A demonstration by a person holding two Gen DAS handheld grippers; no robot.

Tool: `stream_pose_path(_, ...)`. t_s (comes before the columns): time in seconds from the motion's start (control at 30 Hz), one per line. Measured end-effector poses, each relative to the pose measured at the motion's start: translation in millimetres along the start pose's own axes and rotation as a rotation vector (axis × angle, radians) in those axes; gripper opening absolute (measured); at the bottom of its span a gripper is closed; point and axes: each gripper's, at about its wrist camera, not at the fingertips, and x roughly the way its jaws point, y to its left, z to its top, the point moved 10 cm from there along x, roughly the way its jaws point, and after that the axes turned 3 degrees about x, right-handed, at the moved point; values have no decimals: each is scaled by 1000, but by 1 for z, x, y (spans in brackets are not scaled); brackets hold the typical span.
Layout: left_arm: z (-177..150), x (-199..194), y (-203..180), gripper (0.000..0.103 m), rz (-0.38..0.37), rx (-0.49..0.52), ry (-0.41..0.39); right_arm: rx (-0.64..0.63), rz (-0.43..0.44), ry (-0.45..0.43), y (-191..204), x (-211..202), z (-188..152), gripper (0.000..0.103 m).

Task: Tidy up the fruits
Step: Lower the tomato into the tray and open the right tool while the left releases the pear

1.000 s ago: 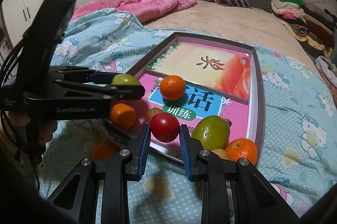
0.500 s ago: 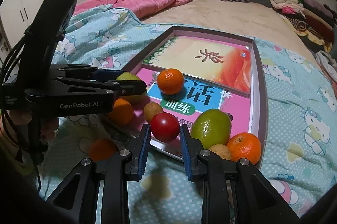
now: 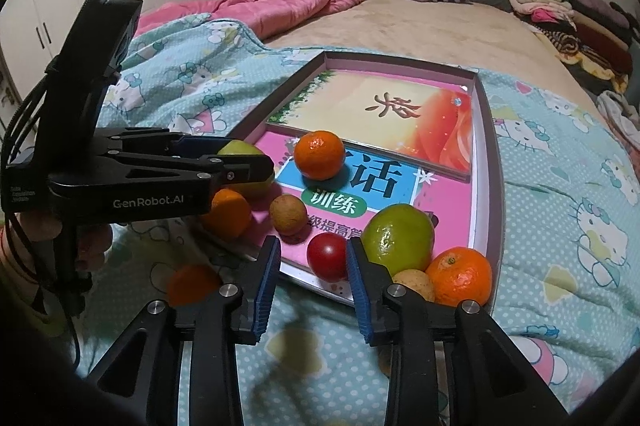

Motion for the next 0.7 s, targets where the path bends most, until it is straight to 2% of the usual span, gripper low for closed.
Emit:
stream_pose_path(0.43,-2,-1,1,47,8,0,0,-1,25,-79,6,-32,0,42)
stream_pose_path(0.7,-2,-3,1,47,14,-3,0,10,25,-90,3,-39,-4,44)
